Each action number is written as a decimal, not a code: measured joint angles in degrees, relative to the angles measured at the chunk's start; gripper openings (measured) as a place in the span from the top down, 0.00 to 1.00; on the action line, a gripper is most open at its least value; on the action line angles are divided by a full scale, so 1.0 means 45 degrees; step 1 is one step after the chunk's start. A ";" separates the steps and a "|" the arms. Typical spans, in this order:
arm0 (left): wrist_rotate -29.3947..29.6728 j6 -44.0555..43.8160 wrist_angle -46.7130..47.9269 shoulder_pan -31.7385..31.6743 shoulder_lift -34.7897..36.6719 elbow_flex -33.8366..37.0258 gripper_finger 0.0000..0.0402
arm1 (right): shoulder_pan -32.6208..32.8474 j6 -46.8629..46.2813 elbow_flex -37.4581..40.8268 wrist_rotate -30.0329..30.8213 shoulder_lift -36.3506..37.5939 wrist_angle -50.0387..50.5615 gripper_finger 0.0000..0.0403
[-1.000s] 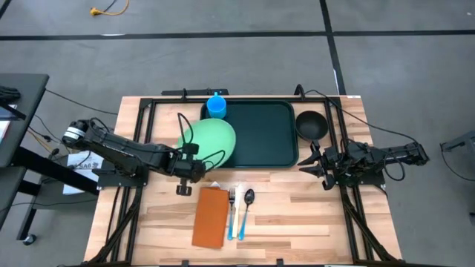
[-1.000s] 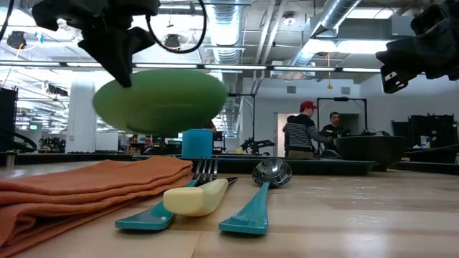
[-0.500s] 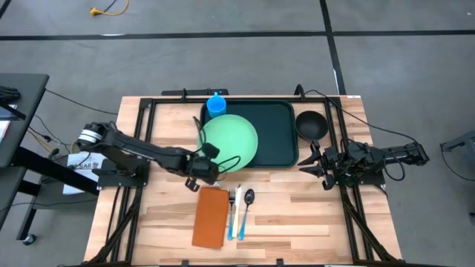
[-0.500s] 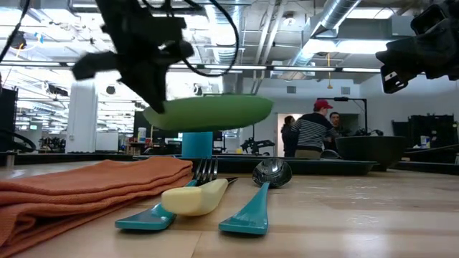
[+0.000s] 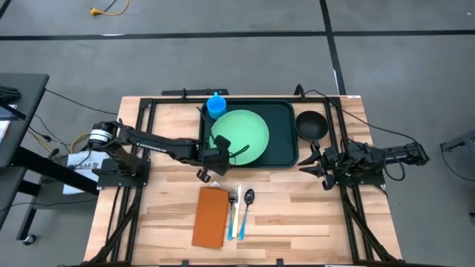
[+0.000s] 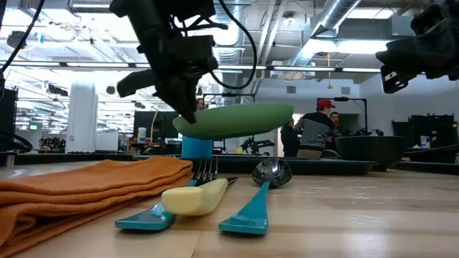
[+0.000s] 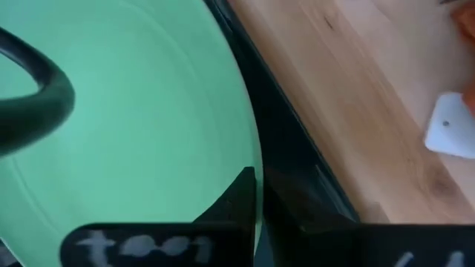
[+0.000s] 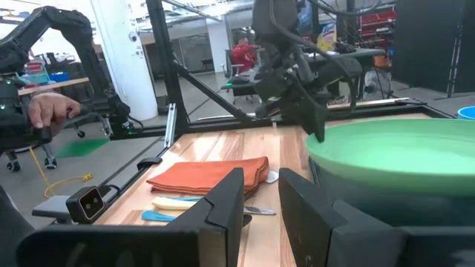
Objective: Set up tray
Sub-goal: Put the light green plate to the bottom of the blue mug on the black serving tray
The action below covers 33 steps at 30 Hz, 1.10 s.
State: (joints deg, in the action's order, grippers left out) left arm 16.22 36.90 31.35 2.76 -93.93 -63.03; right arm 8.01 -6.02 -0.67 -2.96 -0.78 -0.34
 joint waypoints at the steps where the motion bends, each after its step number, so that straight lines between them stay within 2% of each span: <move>1: -0.0104 0.0146 -0.0067 -0.0071 0.0000 -0.0009 1.00 | 0.0000 0.0000 0.0000 0.0000 0.0002 0.0000 0.80; 4: -0.0697 0.0674 -0.0468 -0.0260 -0.0244 0.0025 1.00 | 0.0000 -0.0002 0.0000 0.0000 -0.0001 0.0000 0.80; 16: -0.0534 0.0822 -0.0613 -0.0956 -0.1668 0.0050 1.00 | 0.0000 -0.0010 0.0000 -0.0010 -0.0168 0.0005 0.80; 33: -0.0984 0.0201 -0.0244 -0.1358 -0.1690 0.0050 1.00 | 0.0000 -0.0010 0.0000 -0.0005 -0.0173 0.0010 0.80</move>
State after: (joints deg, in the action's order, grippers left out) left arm 11.79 37.80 30.25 -3.36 -101.54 -62.81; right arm 8.01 -6.07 -0.67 -2.98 -1.56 -0.30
